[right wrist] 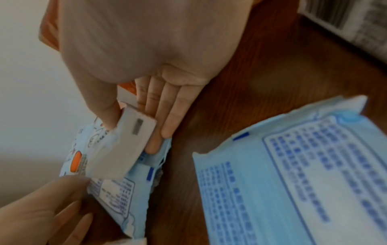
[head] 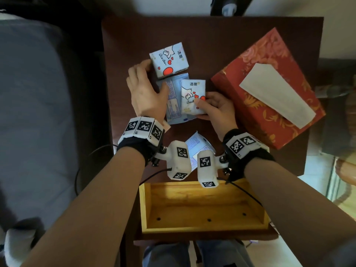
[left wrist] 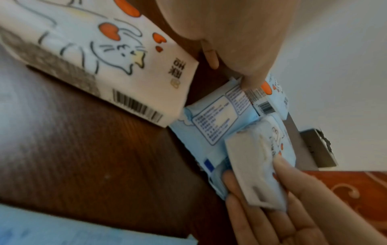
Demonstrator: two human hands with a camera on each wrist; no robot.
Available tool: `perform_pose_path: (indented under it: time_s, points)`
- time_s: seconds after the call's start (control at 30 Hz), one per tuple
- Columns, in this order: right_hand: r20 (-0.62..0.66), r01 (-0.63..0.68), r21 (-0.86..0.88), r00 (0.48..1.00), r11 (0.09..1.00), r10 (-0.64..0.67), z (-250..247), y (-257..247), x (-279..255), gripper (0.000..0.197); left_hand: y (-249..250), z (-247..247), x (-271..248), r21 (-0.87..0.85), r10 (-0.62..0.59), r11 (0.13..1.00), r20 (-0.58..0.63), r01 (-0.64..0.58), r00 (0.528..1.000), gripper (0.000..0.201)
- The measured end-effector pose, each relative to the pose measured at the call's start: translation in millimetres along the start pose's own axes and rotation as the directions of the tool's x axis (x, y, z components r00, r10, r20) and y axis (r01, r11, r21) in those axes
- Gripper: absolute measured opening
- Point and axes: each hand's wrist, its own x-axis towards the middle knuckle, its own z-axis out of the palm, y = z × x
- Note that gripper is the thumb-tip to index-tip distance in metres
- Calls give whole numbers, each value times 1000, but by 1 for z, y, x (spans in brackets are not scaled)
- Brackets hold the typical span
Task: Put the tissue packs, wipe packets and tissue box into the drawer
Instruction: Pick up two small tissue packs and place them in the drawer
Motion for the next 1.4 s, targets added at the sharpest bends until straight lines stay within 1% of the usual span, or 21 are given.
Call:
perform_pose_path:
  time_s: [0.07,0.13,0.2,0.27,0.37,0.43,0.53,0.63,0.73,0.83,0.97,1.03,1.1,1.17,1.23,1.27,1.33,1.4]
  points:
    - [3,6,2,1000,1000,-6,0,0,0,27,2,0,1,20,31,999,33,-32,999,65]
    - [8,12,-5,1000,1000,-11,-1,0,0,25,1,2,4,32,93,995,84,-96,992,69]
    - [8,18,-13,1000,1000,-17,-1,0,0,24,1,4,7,37,133,990,133,-139,982,64]
    - [6,25,-18,1000,1000,-25,-1,1,0,23,2,6,9,27,131,990,148,-136,980,54]
    - [20,35,-17,999,999,-35,-1,0,-1,15,2,8,10,5,114,993,138,-116,984,43]
    - [24,38,-16,999,999,-38,-1,1,-1,15,0,8,10,-18,121,993,98,-120,988,38]
    - [9,48,-11,999,999,-48,-1,3,0,16,1,8,9,-111,84,991,34,-80,996,39]
    - [-12,62,-3,998,998,-62,0,5,0,14,-1,6,7,-138,36,990,-20,-39,999,51]
    - [-16,56,12,998,998,-55,0,4,-1,18,-1,3,0,-142,-39,989,-36,34,999,65]
    - [6,43,10,999,999,-43,0,0,-4,15,1,-2,-11,-123,-85,989,-22,82,996,70]
    - [32,45,-4,998,999,-45,1,-7,-12,16,4,-13,-33,-93,-72,993,-2,71,997,68]
    - [25,45,-20,999,999,-45,0,-10,-19,17,6,-19,-47,-135,-64,989,-4,63,998,64]
    - [42,19,18,999,1000,-20,-3,-12,-30,19,10,-26,-62,-199,-73,978,-17,69,997,59]
    - [77,-14,61,997,998,9,-6,-13,-43,22,14,-31,-77,-199,-95,976,-19,89,995,57]
    - [106,-37,74,994,997,29,-11,-11,-58,23,18,-37,-92,-216,-125,968,19,126,992,58]
    - [122,-40,71,992,997,31,-13,-9,-66,23,20,-40,-100,-246,-159,954,56,168,986,57]
    - [156,-35,35,987,999,29,-19,-2,-81,24,24,-45,-119,-330,-245,900,156,285,957,55]
    - [176,-34,-6,984,999,34,-25,8,-95,23,22,-48,-137,-357,-295,863,217,357,931,54]
